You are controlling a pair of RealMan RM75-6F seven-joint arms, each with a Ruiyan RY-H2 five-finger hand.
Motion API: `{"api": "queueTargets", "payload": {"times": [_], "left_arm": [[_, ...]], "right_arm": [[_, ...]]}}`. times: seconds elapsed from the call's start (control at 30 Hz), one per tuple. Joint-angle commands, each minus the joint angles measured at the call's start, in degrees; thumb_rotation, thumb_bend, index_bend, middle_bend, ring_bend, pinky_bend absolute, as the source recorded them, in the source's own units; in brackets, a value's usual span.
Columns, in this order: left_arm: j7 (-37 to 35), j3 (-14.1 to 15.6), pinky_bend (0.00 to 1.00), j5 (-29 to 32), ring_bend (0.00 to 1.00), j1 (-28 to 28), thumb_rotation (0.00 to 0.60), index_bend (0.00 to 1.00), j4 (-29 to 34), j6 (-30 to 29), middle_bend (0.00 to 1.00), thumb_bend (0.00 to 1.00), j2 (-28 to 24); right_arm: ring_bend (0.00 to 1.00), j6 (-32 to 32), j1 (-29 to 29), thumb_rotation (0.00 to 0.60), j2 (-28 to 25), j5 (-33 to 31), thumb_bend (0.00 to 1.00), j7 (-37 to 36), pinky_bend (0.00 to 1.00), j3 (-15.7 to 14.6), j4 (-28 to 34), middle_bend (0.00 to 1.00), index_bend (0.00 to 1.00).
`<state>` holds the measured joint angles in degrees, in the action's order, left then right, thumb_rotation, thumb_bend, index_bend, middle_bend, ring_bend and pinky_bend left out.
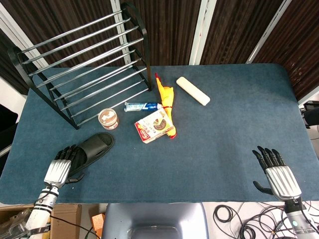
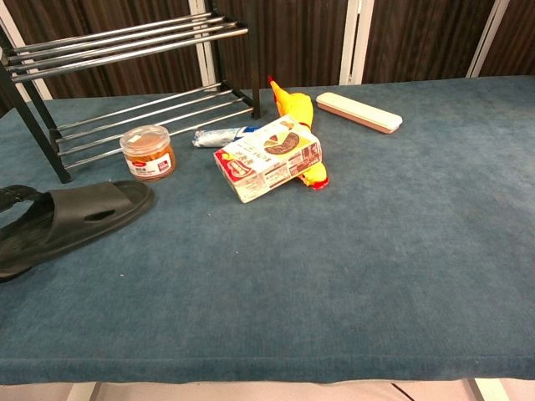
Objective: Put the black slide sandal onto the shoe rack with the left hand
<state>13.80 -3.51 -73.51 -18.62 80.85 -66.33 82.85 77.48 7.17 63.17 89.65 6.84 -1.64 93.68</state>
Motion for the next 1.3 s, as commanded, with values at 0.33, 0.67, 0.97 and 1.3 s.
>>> {"api": "queueTargets", "payload": {"times": [0.33,0.67,0.97,1.3], "left_arm": [[0.39,-0.51,0.13,2.89,0.04,-0.41,0.412,0.0,-1.56,1.98,0.04,0.26,-0.05],[1.74,-1.56,0.22,6.91,0.14,-1.28,0.478,0.0,-2.49,4.5,0.11,0.26,0.19],[-0.84,-2.28,0.52,8.12,0.45,-1.84,0.6,0.22,-3.06,6.14,0.43,0.26,-0.03],[-13.86,-2.19,0.79,-2.81,0.68,-0.45,0.6,0.4,4.58,-0.33,0.67,0.26,-4.62]], "right_arm": [[0.0,-0.04,-0.01,0.6,-0.09,-0.1,0.18,0.05,0.04,-0.05,-0.01,0.0,0.0],[0.0,0.01,-0.06,0.6,-0.26,-0.34,0.18,-0.31,0.04,0.03,-0.12,0.0,0.0],[0.0,0.08,-0.15,0.6,-0.24,-0.42,0.18,-0.25,0.05,0.02,-0.17,0.0,0.0],[0.0,-0.1,-0.08,0.6,-0.09,-0.41,0.18,0.04,0.05,-0.03,-0.15,0.0,0.0]]}}
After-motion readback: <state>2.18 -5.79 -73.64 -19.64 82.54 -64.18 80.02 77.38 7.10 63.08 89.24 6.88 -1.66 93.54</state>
